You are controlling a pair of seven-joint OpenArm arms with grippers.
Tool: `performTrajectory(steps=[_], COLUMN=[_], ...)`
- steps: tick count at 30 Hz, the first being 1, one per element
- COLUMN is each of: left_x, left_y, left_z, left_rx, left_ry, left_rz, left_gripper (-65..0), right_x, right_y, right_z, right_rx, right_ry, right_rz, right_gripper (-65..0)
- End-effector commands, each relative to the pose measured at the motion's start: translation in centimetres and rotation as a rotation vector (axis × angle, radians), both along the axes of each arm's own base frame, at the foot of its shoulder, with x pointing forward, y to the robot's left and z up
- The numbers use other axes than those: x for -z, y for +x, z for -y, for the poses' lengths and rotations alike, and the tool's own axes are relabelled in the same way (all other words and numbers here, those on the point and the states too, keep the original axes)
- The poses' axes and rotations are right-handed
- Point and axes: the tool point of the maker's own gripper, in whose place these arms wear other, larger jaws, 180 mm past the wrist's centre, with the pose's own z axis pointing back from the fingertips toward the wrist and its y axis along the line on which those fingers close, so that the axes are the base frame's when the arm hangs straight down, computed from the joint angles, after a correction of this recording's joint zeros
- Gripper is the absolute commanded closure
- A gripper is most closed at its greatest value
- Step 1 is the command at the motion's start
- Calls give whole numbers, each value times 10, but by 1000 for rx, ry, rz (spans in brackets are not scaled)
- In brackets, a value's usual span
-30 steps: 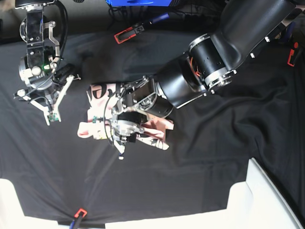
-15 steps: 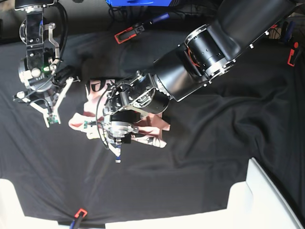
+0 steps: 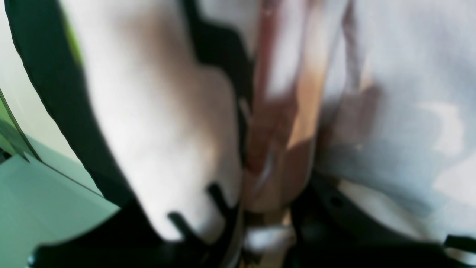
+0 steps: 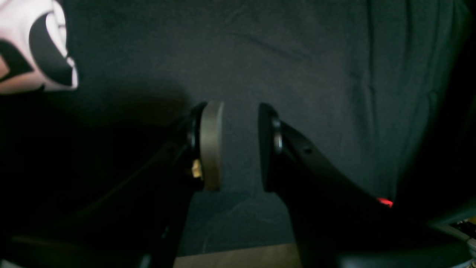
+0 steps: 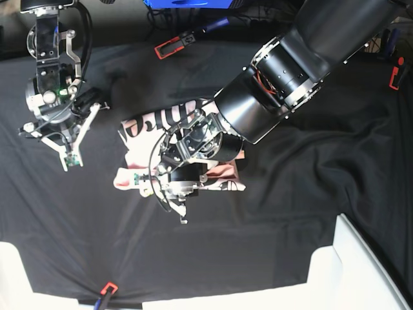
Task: Fold the T-shirt properly
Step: 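Press and smooth the folded shirt with the left gripper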
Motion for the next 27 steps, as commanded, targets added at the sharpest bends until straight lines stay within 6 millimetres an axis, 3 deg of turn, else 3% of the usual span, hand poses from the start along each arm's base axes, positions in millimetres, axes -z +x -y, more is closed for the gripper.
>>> performTrajectory(steps=[1,6,8,13,17,22,27], left_x=[-23,-26,-27,-36,-47,-66,-106], left_y=[19,22,23,34,48,66,74], left_z=[13,14,15,10,-1,-10,-3], left_rx=[14,21,20,39,85,72,-23], left_ry=[-20,-18,-23,21,133,154,-13], left_rz=[59,69,72,124,229,301,376], left_gripper=[0,-25,-87,-331,-427,-433,-433], right_x=[-9,-8,-8,-7,-6,-5,-5], right_y=[8,7,7,6,4,4,3], right_z=[2,0,0,0,0,-1,-1], right_rx=[-4,-2,-2,-1,-2,-1,-1], right_ry=[-8,-3,-1,-2,-1,0,0], right_rz=[37,31,31,28,23,22,20], right_gripper=[-151,-151,-151,-151,-151,-151,-151])
